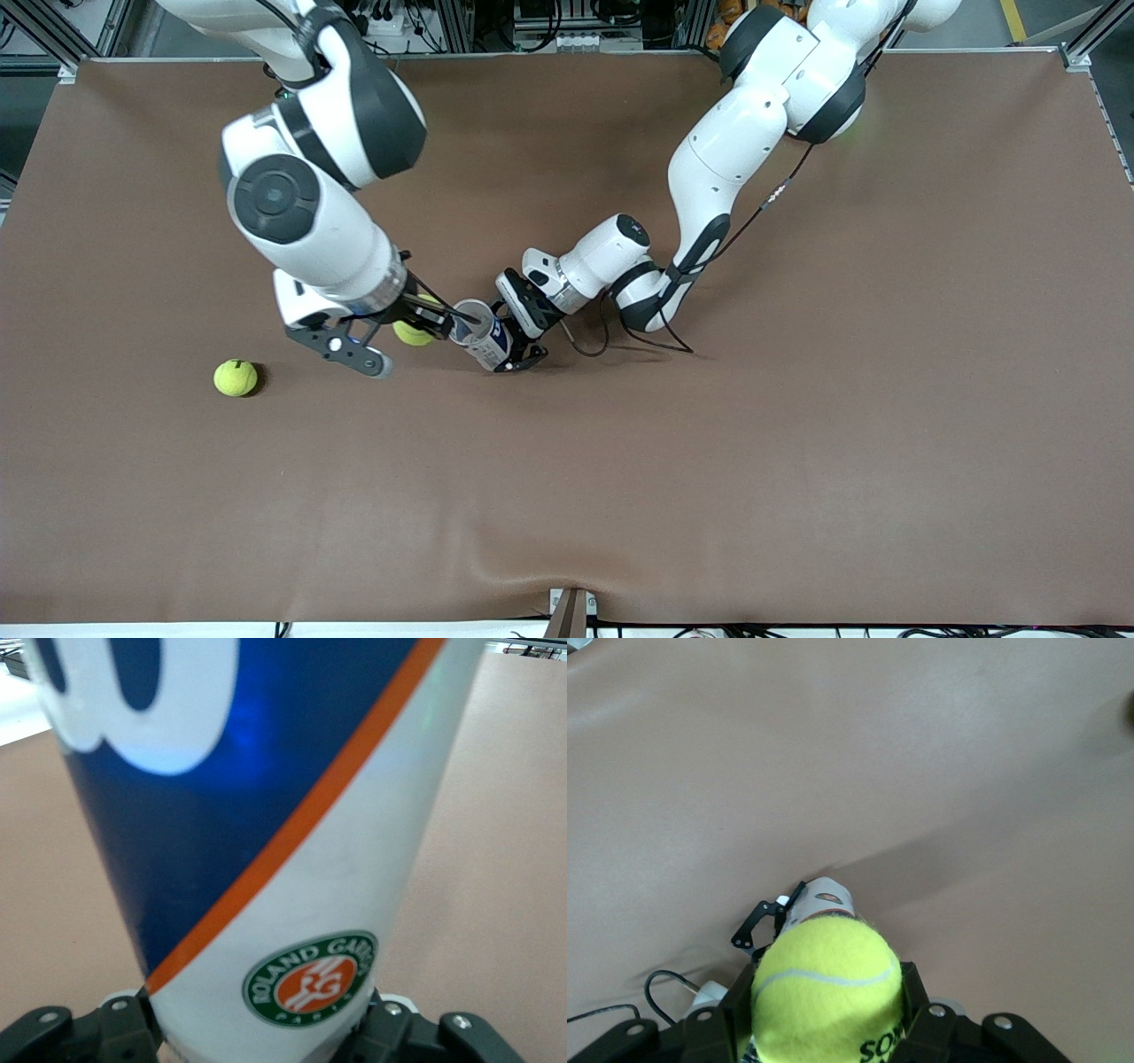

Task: Insert tennis ball vertically with right arm
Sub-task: 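Move the held ball over the can opening with the right gripper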

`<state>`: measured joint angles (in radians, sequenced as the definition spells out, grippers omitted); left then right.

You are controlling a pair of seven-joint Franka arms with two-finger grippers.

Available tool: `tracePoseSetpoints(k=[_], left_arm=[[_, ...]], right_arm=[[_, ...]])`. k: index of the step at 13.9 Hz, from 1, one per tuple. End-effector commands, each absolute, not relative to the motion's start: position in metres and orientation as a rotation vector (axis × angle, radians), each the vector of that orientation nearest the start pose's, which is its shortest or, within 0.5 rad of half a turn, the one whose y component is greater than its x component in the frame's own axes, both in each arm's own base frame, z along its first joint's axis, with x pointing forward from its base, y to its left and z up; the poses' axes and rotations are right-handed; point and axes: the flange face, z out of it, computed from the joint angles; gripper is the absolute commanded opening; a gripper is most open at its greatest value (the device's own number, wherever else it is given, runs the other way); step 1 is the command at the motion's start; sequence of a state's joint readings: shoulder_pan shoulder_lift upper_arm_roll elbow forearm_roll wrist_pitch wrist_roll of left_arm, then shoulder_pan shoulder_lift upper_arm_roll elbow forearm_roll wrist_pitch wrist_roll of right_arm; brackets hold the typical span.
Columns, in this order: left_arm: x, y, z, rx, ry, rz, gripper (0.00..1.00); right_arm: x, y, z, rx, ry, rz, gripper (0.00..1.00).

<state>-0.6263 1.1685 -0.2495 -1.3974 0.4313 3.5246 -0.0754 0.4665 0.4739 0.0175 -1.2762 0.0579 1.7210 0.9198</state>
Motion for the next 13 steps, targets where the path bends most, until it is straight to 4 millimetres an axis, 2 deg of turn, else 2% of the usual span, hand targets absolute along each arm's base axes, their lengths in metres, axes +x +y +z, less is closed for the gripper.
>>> tracePoseSetpoints(k=[1, 4, 7, 12, 13], left_arm=[[0.482, -0.561, 0.128, 2.075, -1.139, 1.121, 0.78], [0.483, -0.561, 0.13, 2.073, -1.138, 1.125, 0.78], [0.483, -0.561, 0.13, 2.073, -1.138, 1.125, 0.78], [0.484, -0.561, 0.131, 2.073, -1.138, 1.129, 0.78], [0.484, -0.561, 0.131, 2.073, -1.138, 1.129, 0.78]], right_arm=[[0.612, 0.341, 0.462, -3.039, 0.727, 0.111, 0.0], [0.607, 0.357, 0.434, -3.067, 0.717, 0.16, 0.0], [0.594, 0.37, 0.41, -3.102, 0.683, 0.215, 0.0], [0.591, 0.373, 0.392, -3.119, 0.667, 0.244, 0.0], [0.593, 0.37, 0.394, -3.116, 0.667, 0.244, 0.15]])
